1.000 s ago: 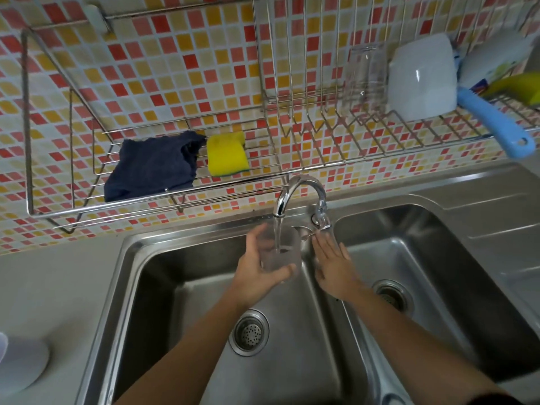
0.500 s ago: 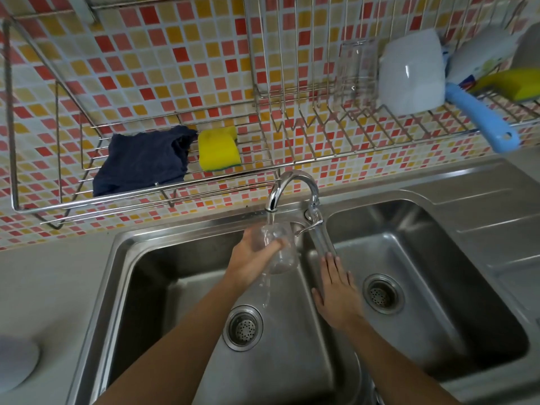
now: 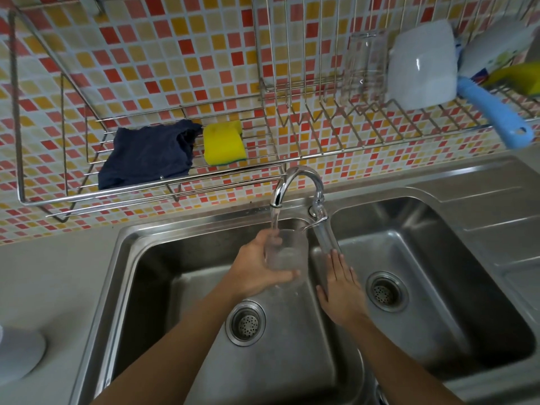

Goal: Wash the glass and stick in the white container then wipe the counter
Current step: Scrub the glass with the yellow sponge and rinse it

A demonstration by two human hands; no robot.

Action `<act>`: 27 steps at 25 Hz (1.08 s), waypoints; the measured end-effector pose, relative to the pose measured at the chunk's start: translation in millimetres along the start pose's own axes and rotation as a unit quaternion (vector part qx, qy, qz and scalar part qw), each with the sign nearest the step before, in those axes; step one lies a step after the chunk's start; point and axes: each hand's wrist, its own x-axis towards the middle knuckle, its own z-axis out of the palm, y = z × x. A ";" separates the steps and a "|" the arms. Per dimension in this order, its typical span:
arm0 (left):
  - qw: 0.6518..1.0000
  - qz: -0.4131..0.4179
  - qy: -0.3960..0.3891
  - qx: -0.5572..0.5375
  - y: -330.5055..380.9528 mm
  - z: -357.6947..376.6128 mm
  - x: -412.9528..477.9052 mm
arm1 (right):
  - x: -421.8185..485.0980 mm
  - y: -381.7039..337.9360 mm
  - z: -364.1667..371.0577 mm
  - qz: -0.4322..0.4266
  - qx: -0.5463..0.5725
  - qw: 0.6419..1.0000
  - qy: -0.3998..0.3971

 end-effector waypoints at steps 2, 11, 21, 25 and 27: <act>1.000 0.008 0.000 0.027 -8.5 -4.5 -6.3 | 0.8 0.1 2.1 0.000 -0.008 1.000 0.001; 0.999 -0.004 0.010 0.043 -10.8 -11.9 -4.9 | 0.7 2.2 4.4 -0.002 -0.020 1.000 -0.010; 0.999 -0.009 0.023 0.044 -13.5 -15.0 -3.8 | 1.4 3.2 4.7 0.000 -0.032 0.999 -0.006; 0.999 -0.004 0.033 0.037 -17.3 -15.1 -3.2 | -1.1 -0.2 -1.6 0.008 0.050 0.999 0.006; 0.999 -0.003 0.038 0.036 -18.2 -16.9 -2.5 | 5.1 -2.7 -13.7 0.045 0.168 0.983 0.062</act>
